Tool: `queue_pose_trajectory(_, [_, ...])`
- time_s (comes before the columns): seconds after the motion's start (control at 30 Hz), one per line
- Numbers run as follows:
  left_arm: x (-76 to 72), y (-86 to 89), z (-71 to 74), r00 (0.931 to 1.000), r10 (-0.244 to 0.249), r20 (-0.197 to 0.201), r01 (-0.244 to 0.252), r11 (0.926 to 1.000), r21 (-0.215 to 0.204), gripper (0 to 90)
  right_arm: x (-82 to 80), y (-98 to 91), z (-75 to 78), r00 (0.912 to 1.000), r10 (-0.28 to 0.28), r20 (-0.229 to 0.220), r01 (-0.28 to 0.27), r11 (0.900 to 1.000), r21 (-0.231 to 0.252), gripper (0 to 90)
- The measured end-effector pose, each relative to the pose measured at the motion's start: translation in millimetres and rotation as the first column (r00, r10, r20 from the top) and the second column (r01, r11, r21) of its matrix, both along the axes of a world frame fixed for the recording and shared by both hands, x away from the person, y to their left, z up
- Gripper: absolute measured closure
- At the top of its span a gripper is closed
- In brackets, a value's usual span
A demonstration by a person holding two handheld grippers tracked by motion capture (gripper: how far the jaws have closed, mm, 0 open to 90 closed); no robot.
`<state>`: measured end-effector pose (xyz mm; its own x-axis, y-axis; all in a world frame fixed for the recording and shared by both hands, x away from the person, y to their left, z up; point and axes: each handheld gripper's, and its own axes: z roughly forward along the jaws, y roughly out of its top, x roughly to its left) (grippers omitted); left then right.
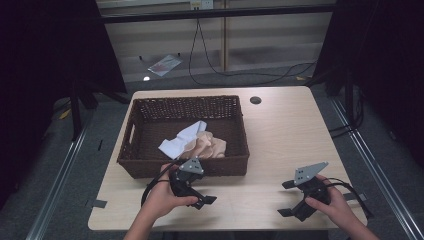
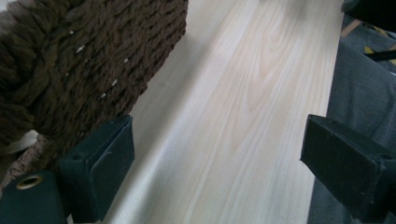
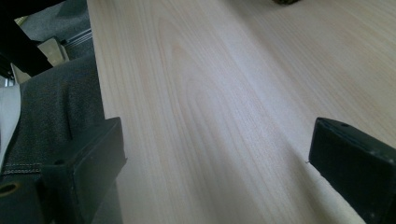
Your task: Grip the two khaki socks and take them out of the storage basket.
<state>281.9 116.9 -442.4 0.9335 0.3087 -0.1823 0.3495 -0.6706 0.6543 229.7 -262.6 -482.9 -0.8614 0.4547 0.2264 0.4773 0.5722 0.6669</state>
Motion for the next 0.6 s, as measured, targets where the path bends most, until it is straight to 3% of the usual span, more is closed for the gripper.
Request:
queue_pose_trajectory(0.23, [2.1,2.7,8.3,0.9997,-0.021,-0.012,0.022,0.9991,0.037,9.6,0.5,0.2,-0.9,1.0,0.005,0.002,-0.005,1.0,0.005,3.3])
queue_pose_trajectory(0.6, [9.4,7.0,32.4,0.9986,-0.018,-0.049,0.019,0.9993,0.031,6.1,0.3,0.3,-1.1,1.0,0.007,0.0,-0.007,1.0,-0.002,3.3])
